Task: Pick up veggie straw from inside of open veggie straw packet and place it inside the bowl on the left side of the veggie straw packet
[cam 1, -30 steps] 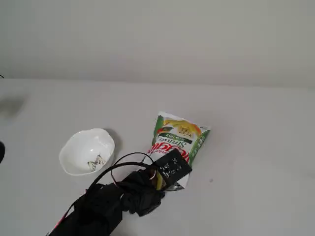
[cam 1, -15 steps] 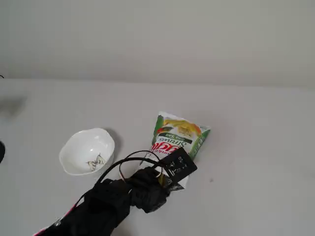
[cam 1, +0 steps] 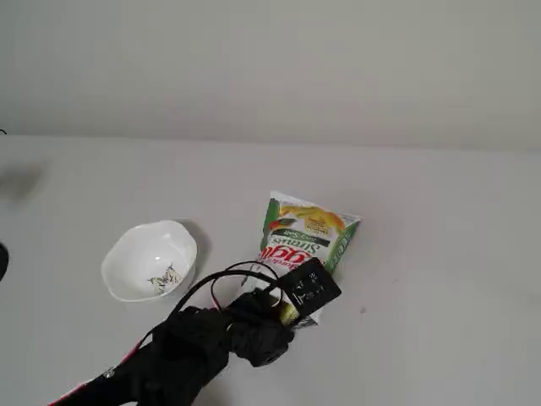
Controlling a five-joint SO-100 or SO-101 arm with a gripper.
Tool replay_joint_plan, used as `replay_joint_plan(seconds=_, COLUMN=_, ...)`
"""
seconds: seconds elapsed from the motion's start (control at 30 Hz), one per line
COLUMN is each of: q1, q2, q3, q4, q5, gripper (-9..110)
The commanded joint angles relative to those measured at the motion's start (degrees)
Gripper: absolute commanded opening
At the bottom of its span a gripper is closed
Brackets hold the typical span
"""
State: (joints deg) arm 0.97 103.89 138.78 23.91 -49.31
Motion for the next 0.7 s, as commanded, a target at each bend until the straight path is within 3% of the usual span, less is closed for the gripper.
replay_joint_plan(seconds=0.0, q1=0.53, q2=0.18, q3=-3.87, q4=-1.14, q5=-0.79, gripper=0)
replay_joint_plan(seconds=0.37, q1=0.7, q2=5.36, q3=-4.75, q4=3.78, q5=-0.53, gripper=0)
replay_joint_plan(seconds=0.67, q1=0.62, q2=18.63, q3=-4.83, q4=16.0, q5=-0.88, gripper=0)
